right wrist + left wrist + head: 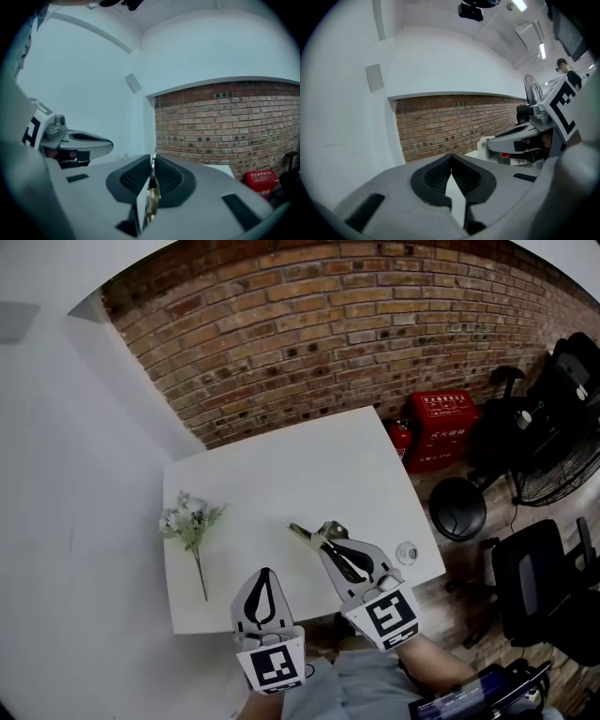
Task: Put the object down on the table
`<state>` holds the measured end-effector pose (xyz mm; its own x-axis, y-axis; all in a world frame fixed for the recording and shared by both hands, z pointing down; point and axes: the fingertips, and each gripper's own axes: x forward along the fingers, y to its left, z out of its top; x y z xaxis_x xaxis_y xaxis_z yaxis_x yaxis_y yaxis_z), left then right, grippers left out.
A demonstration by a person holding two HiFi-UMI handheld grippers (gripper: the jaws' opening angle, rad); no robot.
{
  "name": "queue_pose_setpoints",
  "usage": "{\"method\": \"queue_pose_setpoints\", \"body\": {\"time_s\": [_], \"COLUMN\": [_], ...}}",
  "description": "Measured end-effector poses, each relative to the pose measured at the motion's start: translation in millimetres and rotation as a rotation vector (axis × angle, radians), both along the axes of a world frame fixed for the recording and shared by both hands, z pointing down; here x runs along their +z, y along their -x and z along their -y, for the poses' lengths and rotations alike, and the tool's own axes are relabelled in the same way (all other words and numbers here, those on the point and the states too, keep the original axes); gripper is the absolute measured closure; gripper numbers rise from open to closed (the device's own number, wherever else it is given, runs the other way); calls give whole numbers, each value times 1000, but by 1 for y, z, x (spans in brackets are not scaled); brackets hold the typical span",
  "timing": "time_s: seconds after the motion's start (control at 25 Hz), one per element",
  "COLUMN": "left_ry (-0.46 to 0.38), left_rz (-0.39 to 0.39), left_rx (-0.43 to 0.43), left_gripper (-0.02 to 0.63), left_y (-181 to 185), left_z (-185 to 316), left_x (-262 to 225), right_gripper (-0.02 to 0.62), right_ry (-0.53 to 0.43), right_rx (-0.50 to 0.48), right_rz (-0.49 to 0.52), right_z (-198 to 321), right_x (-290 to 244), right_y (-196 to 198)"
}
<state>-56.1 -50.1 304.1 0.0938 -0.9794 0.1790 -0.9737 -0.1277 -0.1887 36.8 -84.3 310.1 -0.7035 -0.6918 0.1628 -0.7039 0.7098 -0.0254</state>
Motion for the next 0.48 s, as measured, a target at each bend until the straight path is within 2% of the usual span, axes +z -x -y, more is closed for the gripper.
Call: {"method": "queue_pose_setpoints", "body": {"time_s": [0.2,0.48], "left_ry": [-20,-25], "left_rz": [12,9], "left_rx": [-24,-45], "left_gripper": [598,597], "left_y": [13,35], "left_z": [15,36], "left_x": [-6,-3], "right_gripper": [558,558], "right_ry": [-30,-27], "right_rx": [-31,-32], "right_rz": [7,-9], "right_z": [16,43], "right_x": [-9,-7], "right_y": [17,31]}}
